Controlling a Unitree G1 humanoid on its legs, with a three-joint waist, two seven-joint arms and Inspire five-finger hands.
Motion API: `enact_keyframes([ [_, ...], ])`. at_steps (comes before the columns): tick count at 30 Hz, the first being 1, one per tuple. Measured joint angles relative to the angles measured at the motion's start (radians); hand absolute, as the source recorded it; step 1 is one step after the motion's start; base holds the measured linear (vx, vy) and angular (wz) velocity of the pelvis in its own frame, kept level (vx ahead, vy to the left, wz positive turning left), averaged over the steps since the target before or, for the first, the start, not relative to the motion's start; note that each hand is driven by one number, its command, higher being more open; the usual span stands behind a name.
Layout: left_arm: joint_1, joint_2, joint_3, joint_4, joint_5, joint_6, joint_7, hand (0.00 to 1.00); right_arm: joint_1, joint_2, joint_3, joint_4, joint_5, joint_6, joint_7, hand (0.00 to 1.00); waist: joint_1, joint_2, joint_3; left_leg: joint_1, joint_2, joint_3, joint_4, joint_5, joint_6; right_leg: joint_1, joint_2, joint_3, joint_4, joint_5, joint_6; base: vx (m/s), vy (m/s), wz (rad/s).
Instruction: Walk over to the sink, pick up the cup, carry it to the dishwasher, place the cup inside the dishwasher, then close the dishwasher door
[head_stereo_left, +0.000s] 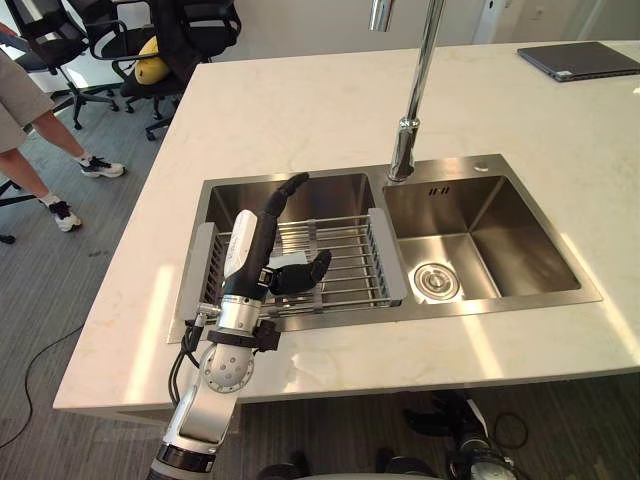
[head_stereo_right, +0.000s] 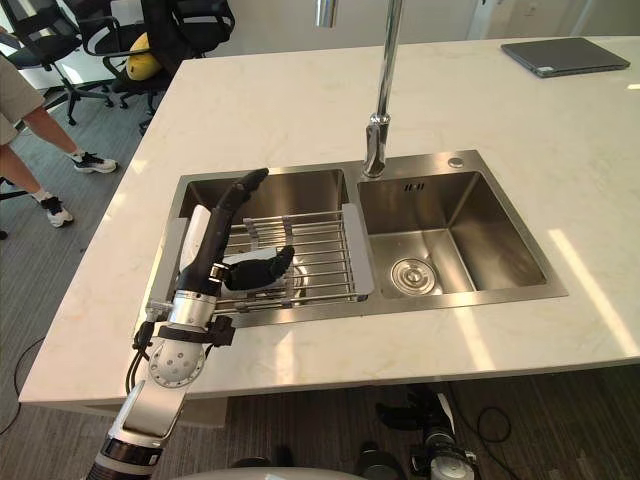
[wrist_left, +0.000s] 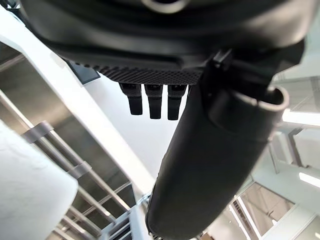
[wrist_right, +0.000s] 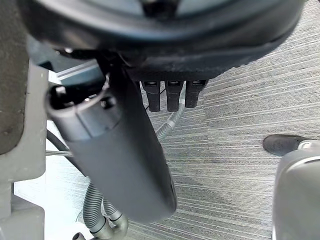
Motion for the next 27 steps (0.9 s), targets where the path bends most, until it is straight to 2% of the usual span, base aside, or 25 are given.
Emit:
enact_keyframes([
  [5, 0.000, 0.056, 0.004, 0.048, 0.042, 0.011, -0.023, 0.90, 0.002, 0.000, 0.002, 0.000, -0.008, 0.002, 0.011, 0.90, -0.002, -0.001, -0.001, 0.001, -0.007, 0.002, -0.011, 0.010, 0.008, 0.028, -0.001, 0.000, -0.072, 0.046, 0.005, -0.02, 0.011, 0.00],
  [10, 0.001, 0.076, 0.007, 0.058, 0.078, 0.013, -0.022, 0.90, 0.001, 0.000, 0.010, 0.000, -0.008, 0.002, 0.016, 0.90, -0.001, -0.004, -0.002, 0.005, -0.011, 0.000, -0.043, 0.035, 0.009, 0.038, -0.001, -0.003, -0.116, 0.077, 0.005, -0.05, 0.008, 0.01],
  [18, 0.001, 0.077, 0.048, 0.068, 0.118, 0.026, -0.020, 0.90, 0.009, 0.001, 0.010, 0.000, -0.009, 0.006, 0.016, 0.90, -0.002, -0.018, -0.011, 0.016, -0.012, -0.003, -0.075, 0.054, 0.007, 0.042, 0.002, -0.006, -0.141, 0.090, 0.007, -0.02, -0.004, 0.00],
  [27, 0.000, 0.128, 0.064, 0.120, 0.178, 0.046, -0.020, 0.90, 0.013, 0.004, 0.009, -0.001, -0.018, 0.006, 0.019, 0.90, -0.005, -0.033, -0.020, 0.016, -0.017, 0.000, -0.089, 0.054, 0.008, 0.045, 0.001, -0.003, -0.164, 0.096, 0.010, 0.00, -0.001, 0.00],
])
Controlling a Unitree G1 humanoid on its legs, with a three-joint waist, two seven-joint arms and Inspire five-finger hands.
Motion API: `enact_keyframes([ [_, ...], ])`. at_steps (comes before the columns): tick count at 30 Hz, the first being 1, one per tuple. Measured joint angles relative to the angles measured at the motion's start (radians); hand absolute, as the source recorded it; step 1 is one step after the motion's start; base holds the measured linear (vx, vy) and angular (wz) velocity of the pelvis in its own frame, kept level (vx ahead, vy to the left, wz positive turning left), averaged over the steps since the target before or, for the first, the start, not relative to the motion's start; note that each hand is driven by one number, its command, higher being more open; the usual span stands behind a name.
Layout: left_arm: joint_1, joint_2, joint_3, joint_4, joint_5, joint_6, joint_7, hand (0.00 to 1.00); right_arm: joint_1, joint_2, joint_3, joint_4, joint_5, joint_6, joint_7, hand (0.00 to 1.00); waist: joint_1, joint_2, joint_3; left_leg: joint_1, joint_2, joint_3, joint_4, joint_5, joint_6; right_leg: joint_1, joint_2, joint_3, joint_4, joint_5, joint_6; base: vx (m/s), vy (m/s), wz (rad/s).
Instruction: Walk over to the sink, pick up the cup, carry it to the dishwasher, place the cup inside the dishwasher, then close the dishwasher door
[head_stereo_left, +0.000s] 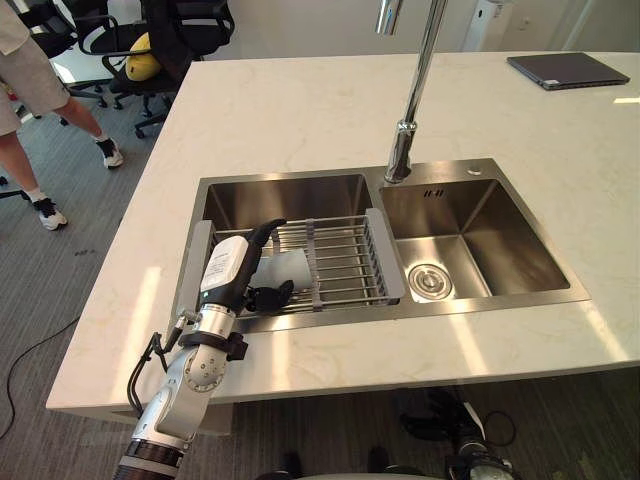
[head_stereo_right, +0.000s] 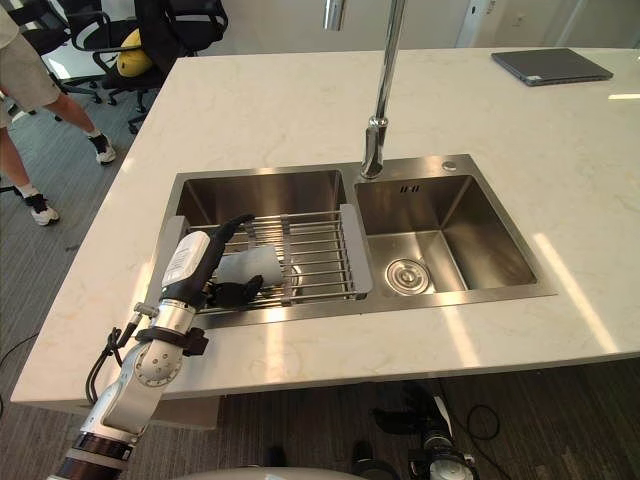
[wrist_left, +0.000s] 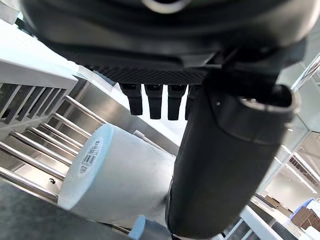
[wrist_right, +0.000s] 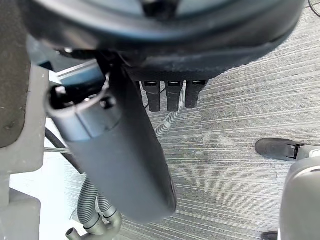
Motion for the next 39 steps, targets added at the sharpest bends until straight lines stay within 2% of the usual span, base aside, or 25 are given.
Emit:
enact_keyframes([
  [12, -0.040, 0.094, 0.009, 0.089, 0.075, 0.008, -0.026, 0.90, 0.007, -0.001, 0.000, -0.001, -0.021, 0.003, 0.004, 0.90, -0.001, 0.000, 0.000, 0.000, -0.001, 0.013, -0.010, 0.000, 0.000, -0.008, 0.001, 0.013, -0.008, 0.005, 0.001, -0.01, -0.004, -0.03],
  [20, -0.062, 0.113, 0.009, 0.131, 0.075, 0.011, -0.055, 0.90, -0.002, -0.002, -0.001, -0.002, -0.021, 0.003, 0.013, 0.90, -0.001, -0.001, 0.000, -0.001, -0.001, 0.013, -0.012, 0.000, 0.000, -0.008, 0.001, 0.013, -0.012, 0.006, 0.000, -0.01, -0.004, 0.00],
  [23, -0.078, 0.114, 0.010, 0.156, 0.074, 0.036, -0.071, 0.90, -0.004, -0.002, -0.001, -0.003, -0.022, 0.005, 0.017, 0.90, -0.001, -0.001, -0.001, -0.001, -0.001, 0.013, -0.012, 0.000, 0.000, -0.008, 0.001, 0.014, -0.012, 0.007, 0.000, -0.04, -0.014, -0.01],
  [24, -0.082, 0.114, 0.010, 0.159, 0.075, 0.038, -0.073, 0.30, -0.004, -0.002, -0.001, -0.003, -0.022, 0.006, 0.017, 0.90, -0.001, -0.001, -0.001, -0.001, -0.001, 0.013, -0.012, 0.000, 0.000, -0.008, 0.001, 0.014, -0.012, 0.007, 0.000, 0.00, 0.000, 0.00],
  [39, -0.111, 0.122, 0.010, 0.176, 0.052, 0.071, -0.110, 0.30, -0.002, -0.001, -0.001, -0.003, -0.029, 0.023, 0.026, 0.90, 0.000, -0.002, -0.002, -0.001, -0.002, 0.014, -0.012, 0.001, 0.001, -0.007, 0.001, 0.015, -0.016, 0.012, 0.000, 0.00, 0.000, 0.00],
])
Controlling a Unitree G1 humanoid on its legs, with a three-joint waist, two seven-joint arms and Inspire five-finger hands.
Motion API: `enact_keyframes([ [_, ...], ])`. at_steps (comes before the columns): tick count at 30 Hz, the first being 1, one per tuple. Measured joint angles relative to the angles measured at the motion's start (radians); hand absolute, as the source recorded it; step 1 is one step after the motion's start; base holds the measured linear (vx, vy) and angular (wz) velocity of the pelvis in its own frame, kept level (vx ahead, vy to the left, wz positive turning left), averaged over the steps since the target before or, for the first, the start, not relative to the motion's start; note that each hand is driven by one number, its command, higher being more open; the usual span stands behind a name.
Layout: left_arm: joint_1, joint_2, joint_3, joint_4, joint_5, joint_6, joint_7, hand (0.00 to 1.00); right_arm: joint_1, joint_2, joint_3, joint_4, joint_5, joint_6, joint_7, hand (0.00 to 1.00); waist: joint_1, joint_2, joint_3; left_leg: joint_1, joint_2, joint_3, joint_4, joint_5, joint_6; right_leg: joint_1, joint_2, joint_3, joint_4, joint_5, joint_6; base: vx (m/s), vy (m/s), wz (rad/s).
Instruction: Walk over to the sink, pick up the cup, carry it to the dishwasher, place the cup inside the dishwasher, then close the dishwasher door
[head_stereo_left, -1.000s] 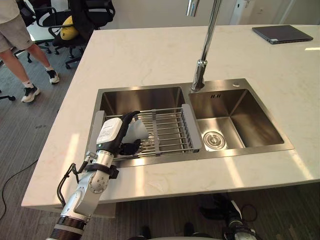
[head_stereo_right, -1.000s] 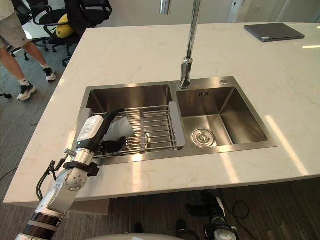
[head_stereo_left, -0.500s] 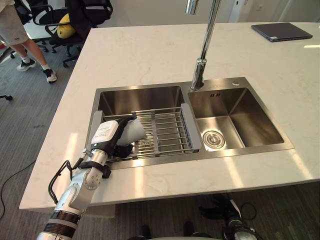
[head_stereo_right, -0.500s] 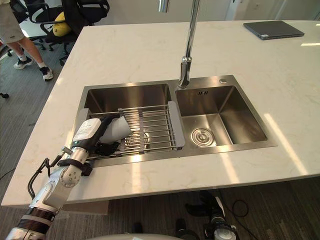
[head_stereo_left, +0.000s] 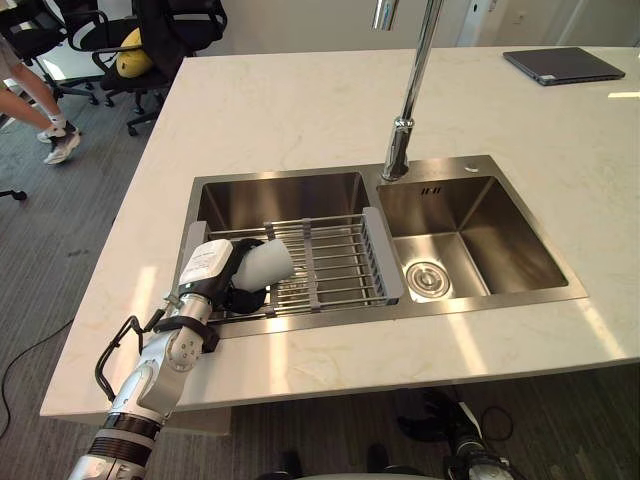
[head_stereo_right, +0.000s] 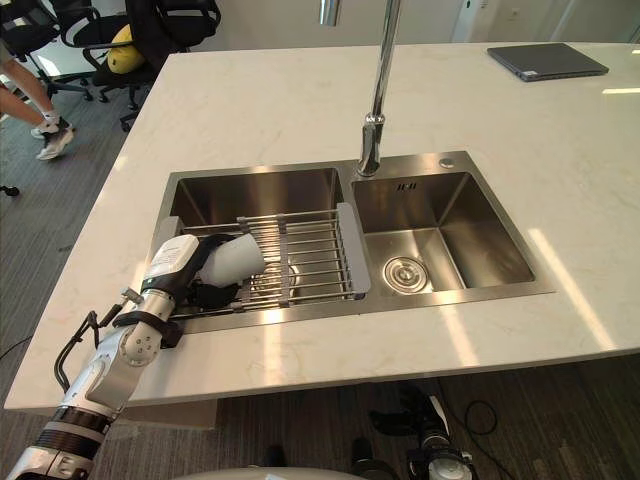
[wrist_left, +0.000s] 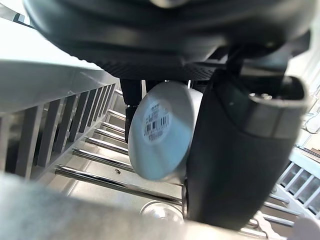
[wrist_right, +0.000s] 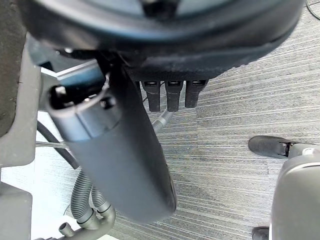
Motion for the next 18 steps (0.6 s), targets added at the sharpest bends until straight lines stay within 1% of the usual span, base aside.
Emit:
enact_keyframes([
  [6, 0.000, -0.004, -0.005, -0.006, -0.039, 0.000, 0.001, 0.30, 0.000, 0.002, -0.001, 0.000, 0.000, 0.000, -0.002, 0.90, -0.001, -0.001, 0.000, 0.001, 0.000, 0.001, 0.000, 0.000, 0.001, 0.001, 0.000, 0.001, 0.000, 0.001, -0.001, 0.00, 0.000, 0.00],
  [9, 0.007, -0.044, -0.016, -0.050, -0.086, -0.002, 0.008, 0.30, 0.002, 0.006, -0.015, 0.000, 0.000, 0.000, -0.004, 0.90, -0.001, -0.001, 0.000, 0.002, -0.001, 0.001, 0.001, 0.001, 0.001, 0.003, -0.001, 0.001, 0.002, 0.001, -0.001, 0.00, 0.000, 0.00],
  [11, 0.020, -0.061, -0.007, -0.075, -0.129, -0.001, 0.032, 0.30, 0.003, 0.008, -0.021, 0.000, 0.001, 0.000, -0.008, 0.90, 0.001, -0.001, 0.000, 0.005, -0.001, 0.001, 0.001, 0.001, 0.001, 0.009, -0.001, 0.001, 0.003, 0.001, -0.001, 0.00, 0.000, 0.00],
  [13, 0.057, -0.101, -0.002, -0.134, -0.198, -0.003, 0.044, 0.30, 0.003, 0.008, -0.022, 0.000, 0.001, 0.000, -0.009, 0.90, 0.001, -0.001, 0.000, 0.009, -0.002, 0.002, 0.001, 0.000, 0.001, 0.012, -0.003, 0.002, 0.005, 0.001, -0.001, 0.00, 0.000, 0.00],
  [14, 0.082, -0.144, -0.005, -0.179, -0.252, -0.010, 0.048, 0.30, 0.004, 0.011, -0.025, 0.000, 0.002, 0.000, -0.009, 0.90, 0.001, -0.001, 0.000, 0.011, -0.002, 0.003, 0.002, 0.000, 0.002, 0.013, -0.004, 0.004, 0.007, 0.001, -0.001, 0.00, 0.000, 0.00],
  [15, 0.091, -0.168, -0.010, -0.202, -0.277, -0.011, 0.049, 0.30, 0.003, 0.014, -0.030, 0.000, 0.003, 0.001, -0.009, 0.90, 0.003, -0.001, 0.000, 0.013, -0.002, 0.005, 0.003, -0.001, 0.003, 0.013, -0.004, 0.008, 0.008, 0.001, -0.001, 0.00, 0.000, -0.09],
  [17, 0.117, -0.238, -0.042, -0.262, -0.376, -0.037, 0.052, 0.30, -0.002, 0.023, -0.032, 0.000, 0.013, 0.001, -0.011, 0.90, 0.002, -0.001, 0.000, 0.022, -0.001, 0.016, 0.005, -0.002, 0.004, 0.014, -0.004, 0.021, 0.018, -0.001, -0.001, -0.02, -0.003, -0.14],
  [18, 0.120, -0.249, -0.054, -0.278, -0.398, -0.039, 0.052, 0.30, -0.002, 0.025, -0.033, 0.000, 0.014, 0.001, -0.012, 0.90, 0.001, -0.001, 0.000, 0.023, -0.001, 0.017, 0.007, -0.003, 0.004, 0.014, -0.004, 0.022, 0.020, -0.002, -0.001, -0.04, -0.008, -0.08],
])
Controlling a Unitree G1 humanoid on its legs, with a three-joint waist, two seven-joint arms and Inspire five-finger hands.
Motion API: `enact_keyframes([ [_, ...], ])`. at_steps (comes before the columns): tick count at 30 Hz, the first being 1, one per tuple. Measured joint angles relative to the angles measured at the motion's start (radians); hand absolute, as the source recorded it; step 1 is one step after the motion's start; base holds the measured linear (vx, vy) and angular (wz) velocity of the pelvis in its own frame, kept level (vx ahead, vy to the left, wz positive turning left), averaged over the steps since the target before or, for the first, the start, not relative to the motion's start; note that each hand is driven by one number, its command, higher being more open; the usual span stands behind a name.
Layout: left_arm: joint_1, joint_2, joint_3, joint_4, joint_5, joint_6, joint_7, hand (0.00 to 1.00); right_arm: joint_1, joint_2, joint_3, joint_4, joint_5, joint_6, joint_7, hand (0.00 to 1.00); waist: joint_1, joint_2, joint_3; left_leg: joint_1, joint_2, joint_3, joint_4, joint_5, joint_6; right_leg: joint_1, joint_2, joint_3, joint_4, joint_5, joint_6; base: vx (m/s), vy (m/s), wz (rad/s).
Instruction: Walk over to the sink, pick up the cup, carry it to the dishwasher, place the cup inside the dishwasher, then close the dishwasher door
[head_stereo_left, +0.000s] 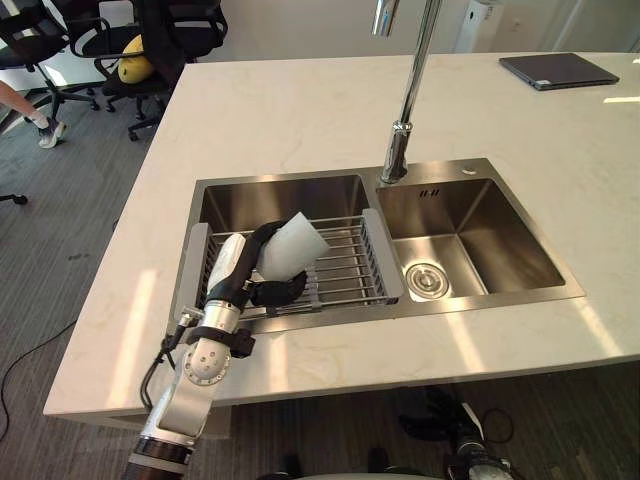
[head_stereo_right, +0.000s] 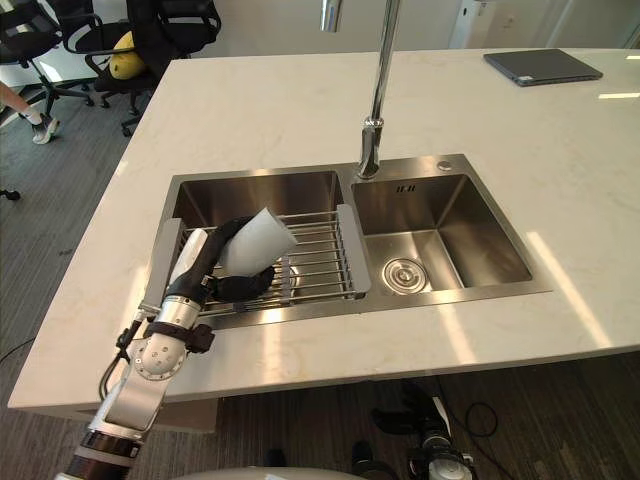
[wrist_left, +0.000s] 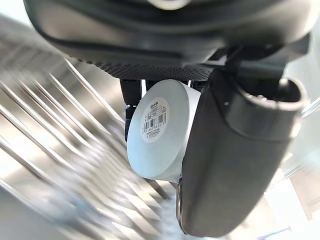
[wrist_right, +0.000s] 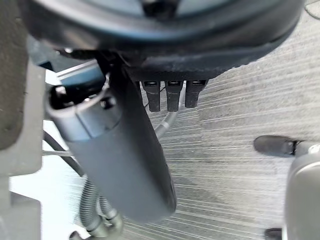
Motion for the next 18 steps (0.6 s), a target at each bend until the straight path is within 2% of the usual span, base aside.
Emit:
enact_keyframes([
  [4, 0.004, -0.060, -0.036, -0.058, -0.160, -0.047, 0.001, 0.30, 0.017, 0.014, -0.025, 0.003, 0.037, 0.001, -0.008, 0.90, -0.003, 0.001, 0.000, 0.010, 0.005, 0.002, 0.007, -0.005, -0.006, -0.003, 0.002, 0.005, 0.033, -0.019, 0.002, -0.06, -0.017, -0.03],
  [7, 0.008, -0.077, -0.036, -0.089, -0.254, -0.054, 0.016, 0.30, 0.027, 0.014, -0.027, 0.003, 0.050, 0.001, -0.020, 0.90, -0.004, 0.002, -0.001, 0.012, 0.008, 0.004, 0.007, -0.007, -0.011, -0.010, 0.003, 0.008, 0.051, -0.027, 0.004, -0.02, -0.010, -0.02],
  [18, 0.059, -0.138, -0.035, -0.132, -0.408, -0.066, 0.038, 0.30, 0.029, 0.031, -0.033, 0.003, 0.079, 0.001, -0.024, 0.90, -0.003, 0.003, -0.001, 0.013, 0.007, 0.012, 0.017, -0.016, -0.004, -0.010, 0.003, 0.015, 0.057, -0.033, 0.006, 0.00, -0.001, -0.02],
])
